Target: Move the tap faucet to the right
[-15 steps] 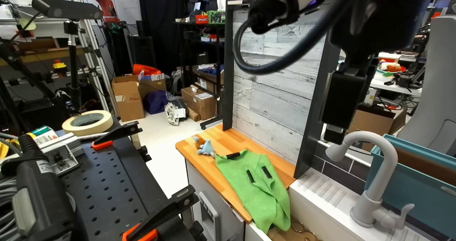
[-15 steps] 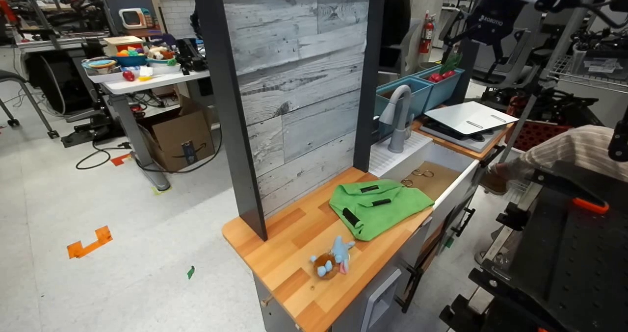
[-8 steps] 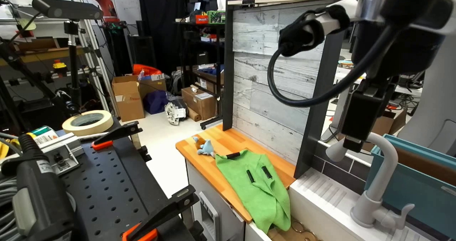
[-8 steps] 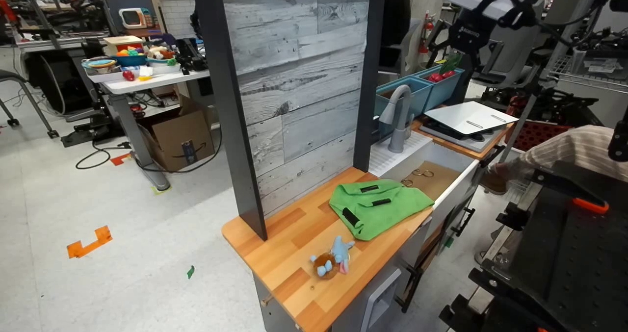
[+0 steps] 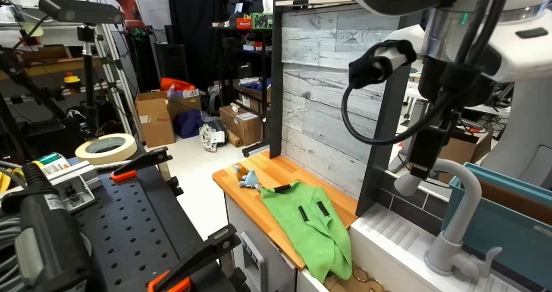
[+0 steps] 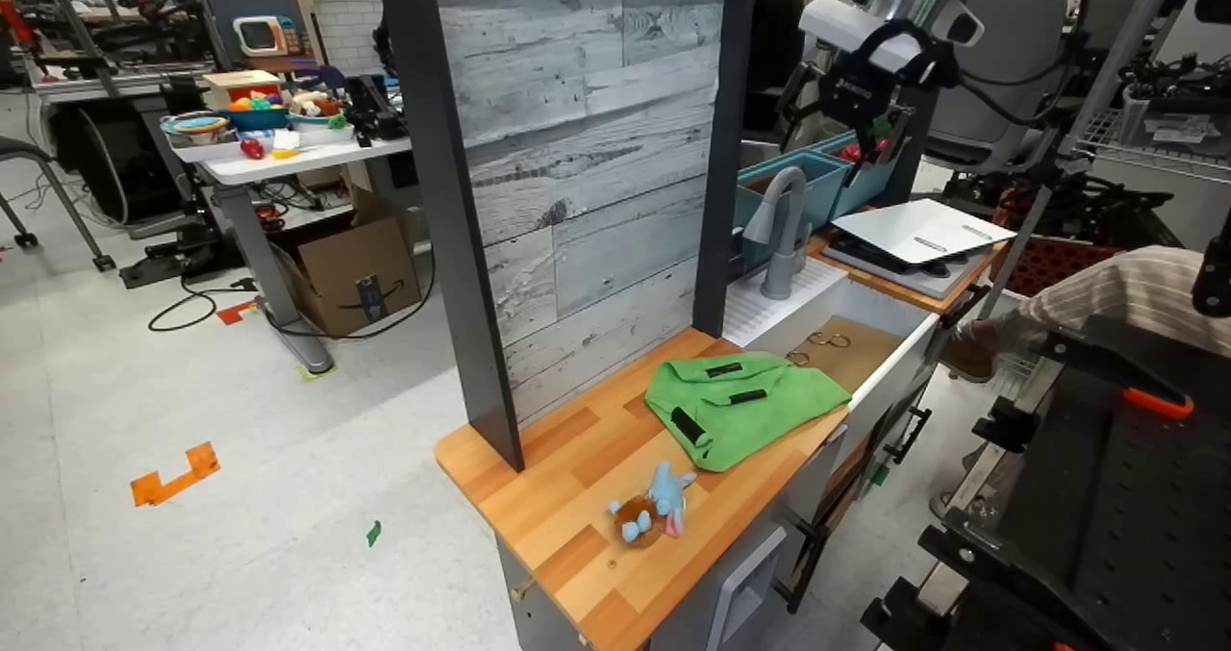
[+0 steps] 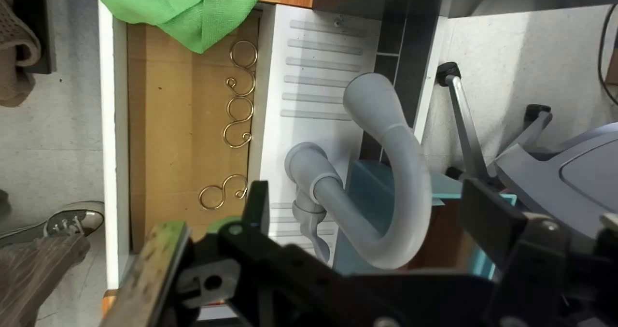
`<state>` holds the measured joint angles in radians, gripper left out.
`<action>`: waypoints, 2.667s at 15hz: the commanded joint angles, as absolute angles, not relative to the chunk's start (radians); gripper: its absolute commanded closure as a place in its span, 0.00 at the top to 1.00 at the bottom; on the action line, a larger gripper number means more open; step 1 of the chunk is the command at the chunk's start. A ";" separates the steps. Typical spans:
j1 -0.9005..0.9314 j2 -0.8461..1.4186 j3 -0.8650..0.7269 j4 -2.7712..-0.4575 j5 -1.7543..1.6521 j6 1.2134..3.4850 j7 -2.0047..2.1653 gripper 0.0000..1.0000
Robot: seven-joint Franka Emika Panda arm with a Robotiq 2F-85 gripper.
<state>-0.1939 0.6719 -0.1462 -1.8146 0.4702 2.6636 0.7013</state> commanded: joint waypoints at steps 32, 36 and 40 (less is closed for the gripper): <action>-0.214 0.720 -0.224 -1.745 0.213 2.394 0.296 0.06; -0.191 0.709 -0.267 -1.776 0.158 2.414 0.296 0.06; -0.148 0.725 -0.317 -1.798 0.135 2.497 0.359 0.06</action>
